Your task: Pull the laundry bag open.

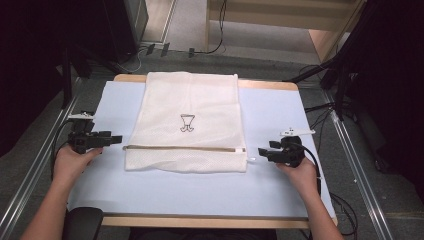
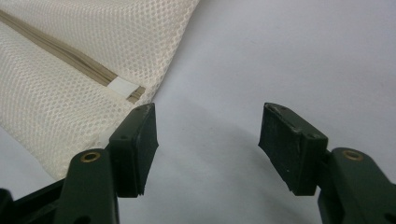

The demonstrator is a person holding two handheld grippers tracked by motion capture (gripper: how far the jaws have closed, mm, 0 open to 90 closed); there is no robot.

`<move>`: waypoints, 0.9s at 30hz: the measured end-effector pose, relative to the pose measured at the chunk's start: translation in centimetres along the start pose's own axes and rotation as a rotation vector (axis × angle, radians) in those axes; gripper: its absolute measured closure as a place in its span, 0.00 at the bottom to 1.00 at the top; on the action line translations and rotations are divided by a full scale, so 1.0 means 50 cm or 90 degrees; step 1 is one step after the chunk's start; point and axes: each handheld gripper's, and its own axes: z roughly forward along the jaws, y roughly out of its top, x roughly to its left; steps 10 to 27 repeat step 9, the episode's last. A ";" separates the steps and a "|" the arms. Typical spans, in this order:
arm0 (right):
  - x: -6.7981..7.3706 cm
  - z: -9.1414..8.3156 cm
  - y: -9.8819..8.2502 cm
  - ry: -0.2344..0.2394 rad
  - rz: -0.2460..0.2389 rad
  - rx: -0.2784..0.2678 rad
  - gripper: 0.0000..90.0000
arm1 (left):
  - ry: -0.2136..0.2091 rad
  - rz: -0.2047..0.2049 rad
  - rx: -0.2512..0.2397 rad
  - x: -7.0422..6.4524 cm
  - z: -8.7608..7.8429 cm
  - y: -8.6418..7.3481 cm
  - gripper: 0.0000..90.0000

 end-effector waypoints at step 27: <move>0.002 0.010 -0.001 0.000 -0.006 0.008 0.41 | 0.006 0.002 0.003 -0.001 0.003 0.000 0.40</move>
